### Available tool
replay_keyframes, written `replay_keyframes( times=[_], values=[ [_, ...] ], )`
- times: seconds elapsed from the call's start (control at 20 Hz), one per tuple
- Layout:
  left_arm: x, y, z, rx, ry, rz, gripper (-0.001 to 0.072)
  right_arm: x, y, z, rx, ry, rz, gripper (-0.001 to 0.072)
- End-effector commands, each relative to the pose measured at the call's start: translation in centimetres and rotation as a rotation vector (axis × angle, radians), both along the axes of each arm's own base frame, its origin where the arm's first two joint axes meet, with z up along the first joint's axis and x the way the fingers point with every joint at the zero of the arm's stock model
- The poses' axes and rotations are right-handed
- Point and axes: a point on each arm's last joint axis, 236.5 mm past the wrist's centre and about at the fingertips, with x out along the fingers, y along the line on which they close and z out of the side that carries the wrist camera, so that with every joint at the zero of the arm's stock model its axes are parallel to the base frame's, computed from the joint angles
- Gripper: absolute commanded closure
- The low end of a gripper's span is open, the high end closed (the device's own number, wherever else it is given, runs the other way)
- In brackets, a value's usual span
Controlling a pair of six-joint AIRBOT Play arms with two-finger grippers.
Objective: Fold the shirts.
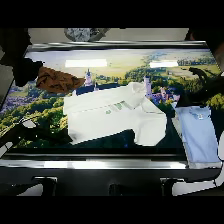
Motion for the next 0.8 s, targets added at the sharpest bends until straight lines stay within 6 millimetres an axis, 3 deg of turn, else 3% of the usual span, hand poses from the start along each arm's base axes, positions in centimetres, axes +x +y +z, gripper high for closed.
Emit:
replay_keyframes(
  times=[0.0, 0.35, 0.45, 0.5, 0.6, 0.75],
  values=[
    [0.6, 0.4, -0.4, 0.023, -0.034, -0.012, 0.0681, -1.4, 0.6, -1.6, 0.026, 0.059, 0.001, 0.0044],
    [1.5, 4.4, -0.1, 0.047, -0.075, 0.062, 0.0681, -2.9, 4.8, -5.3, 0.211, 0.109, -0.018, 0.004],
    [1.7, 4.6, -0.1, 0.054, -0.089, 0.061, 0.0682, -2.5, 4.6, -6.6, 0.198, 0.096, -0.052, 0.005],
    [1.9, 4.7, -0.2, 0.058, -0.094, 0.064, 0.0681, -2.4, 5.1, -6.9, 0.205, 0.091, -0.061, 0.0101],
    [2.1, 4.9, -0.2, 0.066, -0.103, 0.071, 0.0682, -3.4, 5.9, -8.0, 0.169, 0.122, 0.008, 0.0101],
    [2.1, 4.9, -0.2, 0.066, -0.104, 0.071, 0.0681, -3.9, 5.0, -10.4, 0.029, 0.161, 0.057, 0.0153]
  ],
)
